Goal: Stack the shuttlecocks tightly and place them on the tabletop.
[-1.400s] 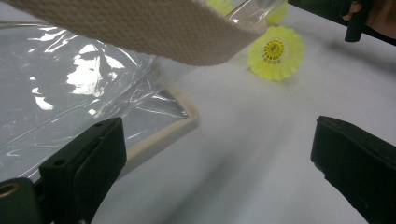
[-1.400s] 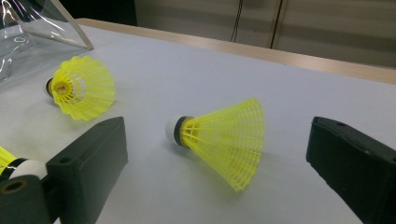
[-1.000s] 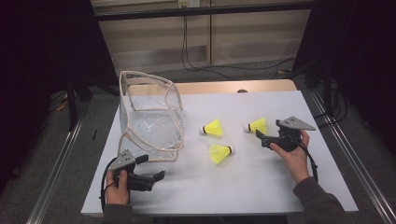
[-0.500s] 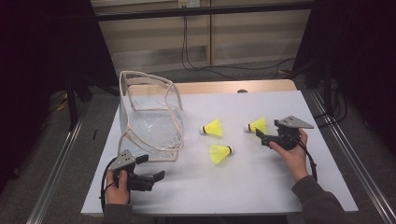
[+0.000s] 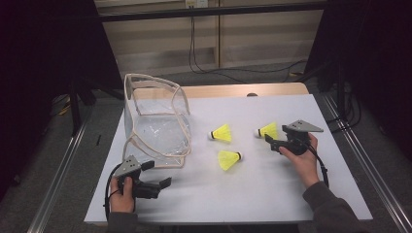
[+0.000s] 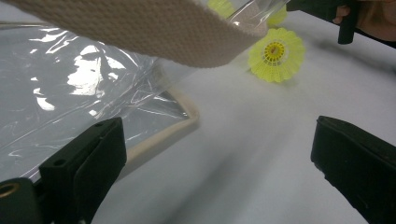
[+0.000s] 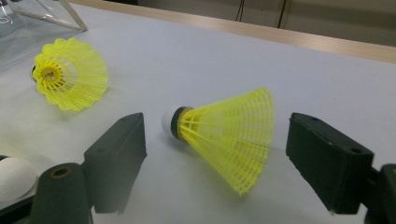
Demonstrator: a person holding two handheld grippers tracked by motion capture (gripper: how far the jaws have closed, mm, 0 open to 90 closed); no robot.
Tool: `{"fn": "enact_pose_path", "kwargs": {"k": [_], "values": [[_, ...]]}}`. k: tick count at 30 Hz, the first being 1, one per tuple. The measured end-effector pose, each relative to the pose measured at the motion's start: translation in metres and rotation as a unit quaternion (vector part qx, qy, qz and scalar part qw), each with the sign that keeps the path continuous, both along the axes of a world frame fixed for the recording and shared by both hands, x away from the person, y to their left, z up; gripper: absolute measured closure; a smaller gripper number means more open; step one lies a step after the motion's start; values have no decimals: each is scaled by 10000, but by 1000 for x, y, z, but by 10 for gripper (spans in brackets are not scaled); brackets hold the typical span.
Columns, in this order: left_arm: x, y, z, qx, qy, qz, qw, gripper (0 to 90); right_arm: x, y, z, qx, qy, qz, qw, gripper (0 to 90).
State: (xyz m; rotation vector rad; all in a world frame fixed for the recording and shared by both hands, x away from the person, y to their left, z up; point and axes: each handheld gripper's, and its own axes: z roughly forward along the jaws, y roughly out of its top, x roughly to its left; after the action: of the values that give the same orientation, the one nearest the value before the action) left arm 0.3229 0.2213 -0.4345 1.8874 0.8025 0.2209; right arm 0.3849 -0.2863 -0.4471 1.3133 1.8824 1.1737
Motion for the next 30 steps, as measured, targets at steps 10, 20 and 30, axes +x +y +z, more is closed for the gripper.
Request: {"fn": "enact_pose_path", "kwargs": {"k": [10, 20, 30], "values": [[0, 0, 0, 22, 2, -1, 10000, 35, 4, 3, -2, -64, 99, 89, 9999, 242], [0, 1, 0, 26, 8, 1, 10000, 36, 9, 5, -4, -84, 149, 154, 9997, 297], [0, 0, 0, 18, 8, 8, 10000, 35, 9, 6, -4, -135, 173, 183, 9996, 338]]}}
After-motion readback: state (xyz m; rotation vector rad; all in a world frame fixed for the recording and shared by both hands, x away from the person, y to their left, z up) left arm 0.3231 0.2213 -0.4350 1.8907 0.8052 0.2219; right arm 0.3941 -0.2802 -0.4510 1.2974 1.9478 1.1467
